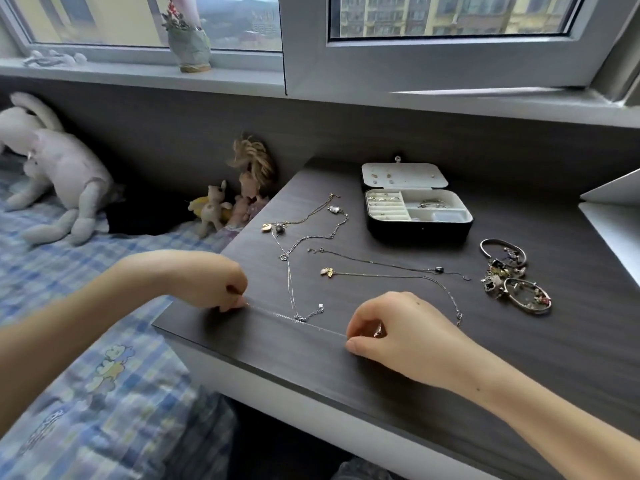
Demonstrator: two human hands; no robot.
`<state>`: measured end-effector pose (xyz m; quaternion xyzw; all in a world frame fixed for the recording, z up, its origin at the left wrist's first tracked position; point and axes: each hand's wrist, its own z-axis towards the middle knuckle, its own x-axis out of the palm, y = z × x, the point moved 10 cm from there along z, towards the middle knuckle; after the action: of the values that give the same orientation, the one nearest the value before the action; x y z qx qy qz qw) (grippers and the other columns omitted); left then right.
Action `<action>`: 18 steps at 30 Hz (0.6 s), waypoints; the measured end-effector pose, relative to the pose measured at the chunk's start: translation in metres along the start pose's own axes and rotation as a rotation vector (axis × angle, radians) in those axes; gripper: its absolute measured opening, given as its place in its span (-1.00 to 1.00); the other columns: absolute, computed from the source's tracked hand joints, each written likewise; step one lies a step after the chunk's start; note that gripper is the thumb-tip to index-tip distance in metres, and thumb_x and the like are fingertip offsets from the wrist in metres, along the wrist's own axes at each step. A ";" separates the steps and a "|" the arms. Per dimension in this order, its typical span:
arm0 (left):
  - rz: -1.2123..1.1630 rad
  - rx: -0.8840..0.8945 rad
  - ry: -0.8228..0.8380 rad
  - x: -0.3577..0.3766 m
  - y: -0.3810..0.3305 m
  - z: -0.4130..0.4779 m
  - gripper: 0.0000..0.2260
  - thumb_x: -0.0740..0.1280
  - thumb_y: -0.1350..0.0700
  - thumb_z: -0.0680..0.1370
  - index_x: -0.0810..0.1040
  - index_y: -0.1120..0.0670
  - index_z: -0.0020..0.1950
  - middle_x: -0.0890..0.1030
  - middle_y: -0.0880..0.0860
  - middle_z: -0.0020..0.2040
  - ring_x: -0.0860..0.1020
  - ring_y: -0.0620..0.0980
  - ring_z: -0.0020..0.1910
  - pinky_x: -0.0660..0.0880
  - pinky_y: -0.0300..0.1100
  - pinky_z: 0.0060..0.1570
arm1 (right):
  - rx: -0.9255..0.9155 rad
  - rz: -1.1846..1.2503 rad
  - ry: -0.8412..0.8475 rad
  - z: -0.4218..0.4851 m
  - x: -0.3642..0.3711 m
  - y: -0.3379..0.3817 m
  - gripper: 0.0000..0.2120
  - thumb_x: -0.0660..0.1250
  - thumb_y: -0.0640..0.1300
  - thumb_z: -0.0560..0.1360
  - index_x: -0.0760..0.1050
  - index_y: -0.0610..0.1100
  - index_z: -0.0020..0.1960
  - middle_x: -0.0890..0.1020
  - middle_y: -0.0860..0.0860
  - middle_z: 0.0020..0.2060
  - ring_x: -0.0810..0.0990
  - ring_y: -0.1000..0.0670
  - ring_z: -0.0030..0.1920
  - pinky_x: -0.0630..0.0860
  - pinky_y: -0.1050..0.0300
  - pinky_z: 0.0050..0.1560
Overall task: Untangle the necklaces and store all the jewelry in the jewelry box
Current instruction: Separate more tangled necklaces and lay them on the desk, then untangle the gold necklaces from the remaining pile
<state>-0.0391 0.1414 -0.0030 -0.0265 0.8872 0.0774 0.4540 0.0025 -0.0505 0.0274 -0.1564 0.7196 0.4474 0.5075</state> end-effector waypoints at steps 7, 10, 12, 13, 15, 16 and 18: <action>0.093 -0.149 0.109 -0.011 0.001 0.004 -0.66 0.14 -0.13 0.60 0.48 0.12 -0.05 0.53 -0.02 -0.35 0.48 -0.03 -0.40 0.42 -0.24 -0.31 | -0.114 0.033 -0.061 -0.010 -0.006 0.008 -0.87 0.31 -0.01 0.51 0.62 0.04 -0.01 0.57 0.24 -0.18 0.41 0.32 -0.29 0.29 0.46 -0.18; 0.138 -0.212 0.034 -0.031 0.004 0.003 -0.69 0.11 -0.18 0.59 0.44 0.02 0.06 0.57 0.04 -0.16 0.50 -0.07 -0.45 0.44 -0.24 -0.36 | -0.061 0.090 -0.120 -0.014 -0.023 -0.013 -0.90 0.35 -0.03 0.49 0.63 0.06 -0.04 0.61 0.25 -0.22 0.50 0.25 -0.24 0.34 0.44 -0.19; 0.234 -0.213 -0.017 -0.046 -0.001 0.002 -0.71 0.07 -0.19 0.60 0.43 -0.04 0.12 0.56 0.01 -0.05 0.57 -0.03 -0.29 0.44 -0.21 -0.25 | 0.015 0.090 -0.198 -0.018 -0.043 -0.038 -0.93 0.37 -0.06 0.47 0.64 0.05 -0.10 0.63 0.20 -0.26 0.53 0.21 -0.23 0.37 0.41 -0.20; 0.291 -0.192 -0.057 -0.054 -0.008 0.003 -0.70 0.06 -0.18 0.61 0.43 -0.06 0.17 0.56 -0.02 0.01 0.56 -0.01 -0.17 0.44 -0.20 -0.18 | 0.061 0.076 -0.253 -0.021 -0.054 -0.054 -0.93 0.38 -0.07 0.46 0.64 0.05 -0.13 0.63 0.19 -0.27 0.54 0.20 -0.25 0.41 0.37 -0.18; 0.322 -0.122 -0.178 -0.072 -0.030 0.006 -0.72 0.05 -0.15 0.62 0.44 -0.08 0.20 0.55 -0.05 0.08 0.49 -0.01 -0.05 0.41 -0.19 -0.10 | 0.170 0.007 -0.386 -0.030 -0.079 -0.086 -0.93 0.39 -0.11 0.46 0.65 0.02 -0.14 0.64 0.17 -0.26 0.55 0.17 -0.24 0.44 0.26 -0.14; 0.290 -0.078 -0.257 -0.082 -0.045 0.007 -0.74 0.06 -0.12 0.63 0.45 -0.09 0.19 0.55 -0.07 0.07 0.46 -0.02 -0.06 0.41 -0.19 -0.10 | 0.234 -0.042 -0.452 -0.035 -0.091 -0.103 -0.92 0.38 -0.12 0.46 0.65 0.01 -0.13 0.65 0.15 -0.24 0.56 0.13 -0.21 0.43 0.21 -0.13; 0.159 0.023 -0.423 -0.100 -0.080 0.010 -0.79 0.09 -0.05 0.63 0.49 -0.08 0.11 0.51 -0.07 -0.04 0.44 -0.02 -0.09 0.39 -0.20 -0.14 | 0.350 -0.106 -0.553 -0.045 -0.110 -0.133 -0.91 0.37 -0.12 0.47 0.65 -0.01 -0.11 0.67 0.08 -0.21 0.57 0.05 -0.14 0.36 0.18 -0.15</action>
<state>0.0366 0.0615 0.0634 0.0657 0.7723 0.1067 0.6228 0.1143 -0.1855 0.0626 0.0234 0.6113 0.3154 0.7254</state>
